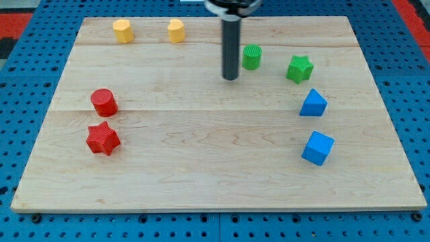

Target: Move the green circle to the top center of the board

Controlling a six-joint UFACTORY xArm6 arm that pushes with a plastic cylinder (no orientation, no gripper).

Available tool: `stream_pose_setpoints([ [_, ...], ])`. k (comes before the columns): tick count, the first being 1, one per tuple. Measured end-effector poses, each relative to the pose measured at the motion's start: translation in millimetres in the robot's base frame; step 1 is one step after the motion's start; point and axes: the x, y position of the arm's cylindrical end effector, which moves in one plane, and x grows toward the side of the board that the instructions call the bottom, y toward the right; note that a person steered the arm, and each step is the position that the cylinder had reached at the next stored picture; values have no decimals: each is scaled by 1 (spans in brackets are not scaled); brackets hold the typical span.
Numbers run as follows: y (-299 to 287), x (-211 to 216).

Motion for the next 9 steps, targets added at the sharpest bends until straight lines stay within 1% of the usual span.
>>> stream_pose_setpoints([
  [1,52,-9],
  [2,38,-60],
  [3,26,-67],
  [4,51,-31],
  [5,29,-28],
  [6,-10,-47],
  [7,-41,-78],
  [9,-69,-51],
])
